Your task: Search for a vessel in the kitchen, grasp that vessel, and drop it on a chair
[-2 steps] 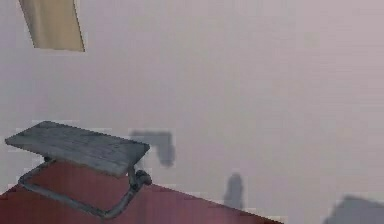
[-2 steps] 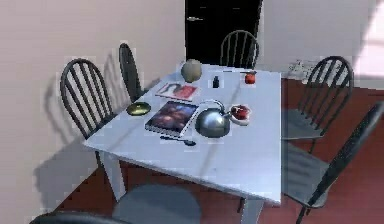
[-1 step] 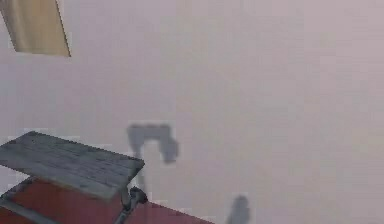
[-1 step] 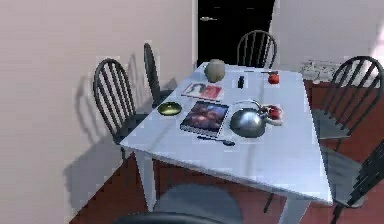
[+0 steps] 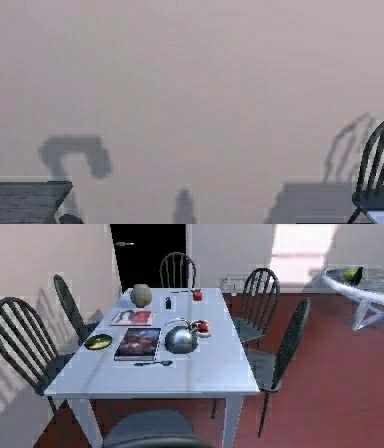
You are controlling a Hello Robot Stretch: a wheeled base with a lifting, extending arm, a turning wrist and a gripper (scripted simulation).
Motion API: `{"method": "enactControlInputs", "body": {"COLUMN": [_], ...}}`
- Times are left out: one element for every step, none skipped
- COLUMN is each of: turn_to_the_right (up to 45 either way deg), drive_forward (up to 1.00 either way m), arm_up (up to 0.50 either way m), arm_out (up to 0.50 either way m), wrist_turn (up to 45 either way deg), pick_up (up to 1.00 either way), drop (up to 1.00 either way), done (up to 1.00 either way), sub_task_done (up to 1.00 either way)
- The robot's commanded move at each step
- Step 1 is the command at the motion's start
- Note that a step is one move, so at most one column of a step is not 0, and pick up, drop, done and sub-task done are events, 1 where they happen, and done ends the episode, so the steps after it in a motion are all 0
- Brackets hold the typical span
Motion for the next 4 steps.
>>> {"method": "enactControlInputs", "body": {"turn_to_the_right": [0.0,45.0,12.0,0.0], "drive_forward": [0.4,0.0,0.0,0.25], "arm_up": [0.0,0.0,0.0,0.0], "arm_out": [0.0,0.0,0.0,0.0], "wrist_turn": [0.0,0.0,0.0,0.0], "pick_up": [0.0,0.0,0.0,0.0], "drop": [0.0,0.0,0.0,0.0], "done": [0.0,0.0,0.0,0.0], "sub_task_done": [0.0,0.0,0.0,0.0]}}
